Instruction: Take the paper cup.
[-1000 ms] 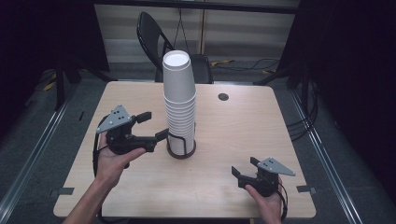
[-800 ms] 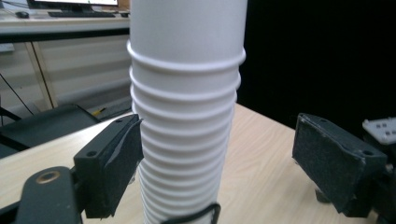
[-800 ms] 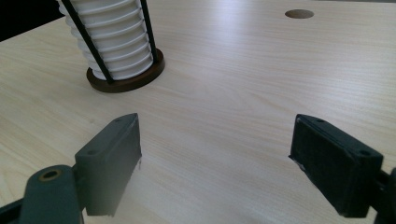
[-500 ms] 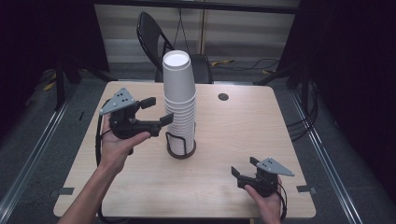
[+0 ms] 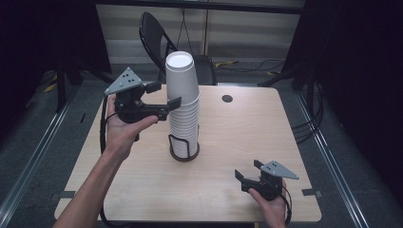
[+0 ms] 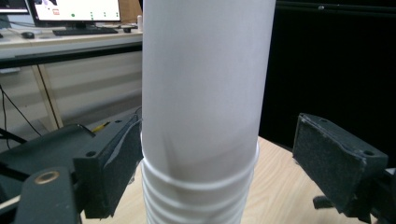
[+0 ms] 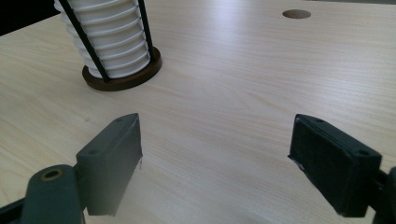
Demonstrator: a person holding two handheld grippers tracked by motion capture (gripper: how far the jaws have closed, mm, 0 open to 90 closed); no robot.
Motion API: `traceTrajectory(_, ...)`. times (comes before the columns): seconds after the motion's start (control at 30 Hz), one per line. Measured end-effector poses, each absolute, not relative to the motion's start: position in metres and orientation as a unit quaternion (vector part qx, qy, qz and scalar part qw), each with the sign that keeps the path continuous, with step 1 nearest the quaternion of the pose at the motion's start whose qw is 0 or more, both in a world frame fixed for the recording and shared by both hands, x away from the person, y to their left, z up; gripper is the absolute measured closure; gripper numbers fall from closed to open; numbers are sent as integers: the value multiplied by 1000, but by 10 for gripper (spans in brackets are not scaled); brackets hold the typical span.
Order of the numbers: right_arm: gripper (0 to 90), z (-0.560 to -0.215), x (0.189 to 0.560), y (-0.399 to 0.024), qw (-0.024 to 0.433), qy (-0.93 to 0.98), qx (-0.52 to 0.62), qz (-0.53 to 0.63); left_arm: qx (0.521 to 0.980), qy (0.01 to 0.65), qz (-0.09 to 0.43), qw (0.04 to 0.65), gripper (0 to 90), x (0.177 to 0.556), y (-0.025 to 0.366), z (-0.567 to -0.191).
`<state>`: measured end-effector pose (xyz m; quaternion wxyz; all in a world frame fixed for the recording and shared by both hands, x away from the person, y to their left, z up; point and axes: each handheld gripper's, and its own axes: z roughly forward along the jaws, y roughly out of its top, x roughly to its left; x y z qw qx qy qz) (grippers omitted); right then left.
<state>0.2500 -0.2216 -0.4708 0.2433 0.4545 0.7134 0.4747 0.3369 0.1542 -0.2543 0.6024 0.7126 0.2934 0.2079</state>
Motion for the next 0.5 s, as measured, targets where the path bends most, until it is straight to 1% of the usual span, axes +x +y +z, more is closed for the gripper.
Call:
traceTrajectory(0.1, 172, -471, 250, -222, 242, 711, 457, 477, 709, 285, 210, 610, 156, 342, 151, -250)
traceTrajectory(0.27, 171, -471, 250, -223, 241, 707, 460, 480, 715, 291, 212, 600, 156, 353, 146, -247)
traceTrajectory(0.43, 174, -471, 251, -222, 240, 709, 459, 479, 715, 295, 197, 602, 153, 363, 142, -250)
traceTrajectory(0.5, 175, -472, 251, -222, 239, 710, 457, 479, 725, 292, 199, 591, 147, 367, 136, -251)
